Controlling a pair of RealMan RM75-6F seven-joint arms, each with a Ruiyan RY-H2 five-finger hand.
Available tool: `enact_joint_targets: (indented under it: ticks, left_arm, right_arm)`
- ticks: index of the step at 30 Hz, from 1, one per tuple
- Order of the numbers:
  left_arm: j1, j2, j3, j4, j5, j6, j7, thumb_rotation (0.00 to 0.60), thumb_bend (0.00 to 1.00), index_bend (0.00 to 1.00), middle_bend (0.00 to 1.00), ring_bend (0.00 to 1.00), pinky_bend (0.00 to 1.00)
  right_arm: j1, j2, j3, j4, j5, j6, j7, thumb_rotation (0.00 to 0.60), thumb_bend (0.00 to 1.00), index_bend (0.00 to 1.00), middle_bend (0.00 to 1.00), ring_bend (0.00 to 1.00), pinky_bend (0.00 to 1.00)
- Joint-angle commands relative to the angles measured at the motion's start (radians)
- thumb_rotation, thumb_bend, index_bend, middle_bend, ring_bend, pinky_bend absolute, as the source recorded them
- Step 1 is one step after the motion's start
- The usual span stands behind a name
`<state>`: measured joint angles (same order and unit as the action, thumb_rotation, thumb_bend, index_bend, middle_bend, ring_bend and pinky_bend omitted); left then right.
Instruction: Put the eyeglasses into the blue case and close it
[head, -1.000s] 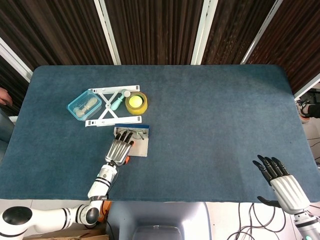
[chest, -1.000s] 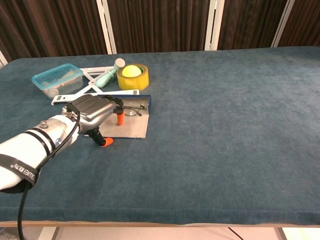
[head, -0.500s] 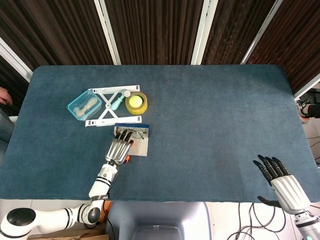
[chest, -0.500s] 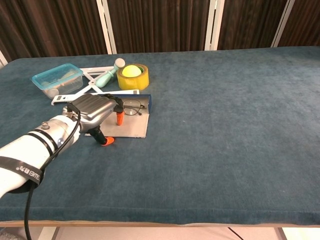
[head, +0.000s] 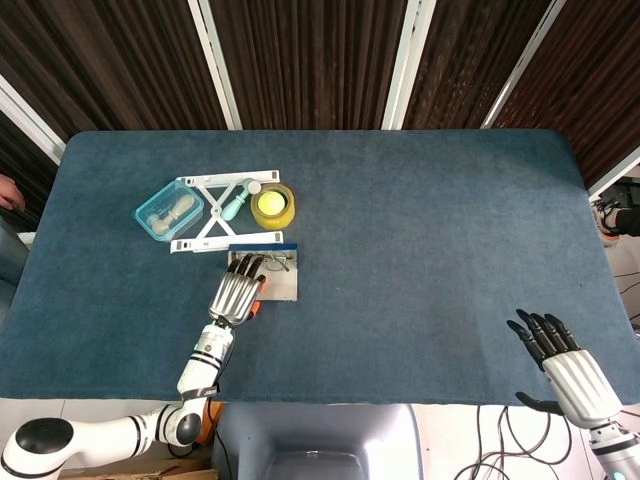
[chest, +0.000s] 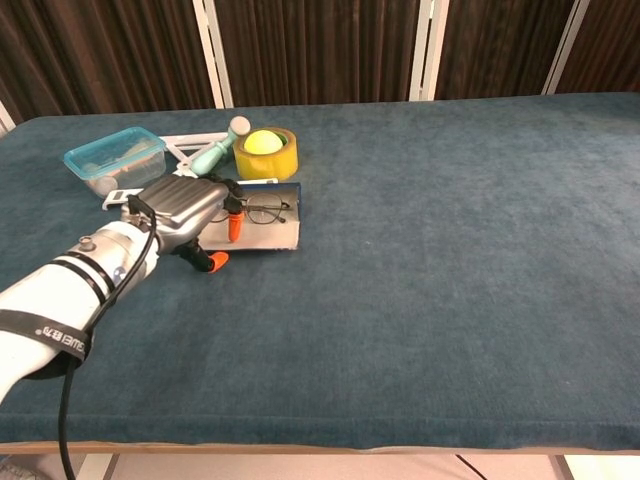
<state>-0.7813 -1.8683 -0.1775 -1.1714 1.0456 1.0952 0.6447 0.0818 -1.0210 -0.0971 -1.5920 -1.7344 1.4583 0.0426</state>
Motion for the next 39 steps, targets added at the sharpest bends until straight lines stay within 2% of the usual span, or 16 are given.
enact_joint_targets:
  ticks: [1,10,20,23,29,33,39]
  left_arm:
    - [-0.001,-0.019,-0.011,0.037,0.02,0.011,-0.024,0.6,0.33,0.49,0.15,0.1,0.22]
    - [-0.002,-0.06,-0.024,0.123,0.051,0.005,-0.079,0.6,0.38,0.54,0.16,0.11,0.22]
    - [0.015,-0.061,-0.019,0.126,0.09,0.015,-0.11,0.6,0.46,0.63,0.18,0.11,0.22]
    - [0.034,-0.032,-0.009,0.073,0.098,0.024,-0.109,0.6,0.5,0.62,0.17,0.1,0.21]
    - [0.072,0.074,-0.005,-0.128,0.091,0.034,-0.094,0.6,0.5,0.62,0.17,0.1,0.21]
    - [0.086,0.149,-0.008,-0.264,0.046,0.025,-0.041,0.6,0.5,0.62,0.17,0.1,0.21]
    - [0.097,0.219,-0.01,-0.378,-0.015,0.02,0.007,0.6,0.5,0.62,0.17,0.1,0.21]
  right_arm:
    - [0.0,0.0,0.0,0.0,0.0,-0.001,0.0,0.6,0.23,0.0,0.0,0.0,0.0]
    - [0.001,0.001,0.003,0.0,0.005,-0.002,0.002,0.6,0.23,0.0,0.0,0.0,0.0]
    - [0.002,-0.001,0.003,-0.001,0.007,-0.007,-0.008,0.6,0.23,0.0,0.0,0.0,0.0]
    - [0.003,-0.002,0.002,-0.002,0.008,-0.011,-0.012,0.6,0.23,0.0,0.0,0.0,0.0]
    - [0.002,-0.004,0.003,-0.003,0.009,-0.011,-0.016,0.6,0.23,0.0,0.0,0.0,0.0]
    - [0.001,-0.004,0.003,-0.003,0.01,-0.009,-0.017,0.6,0.23,0.0,0.0,0.0,0.0]
    - [0.005,-0.007,0.003,-0.003,0.015,-0.02,-0.024,0.6,0.23,0.0,0.0,0.0,0.0]
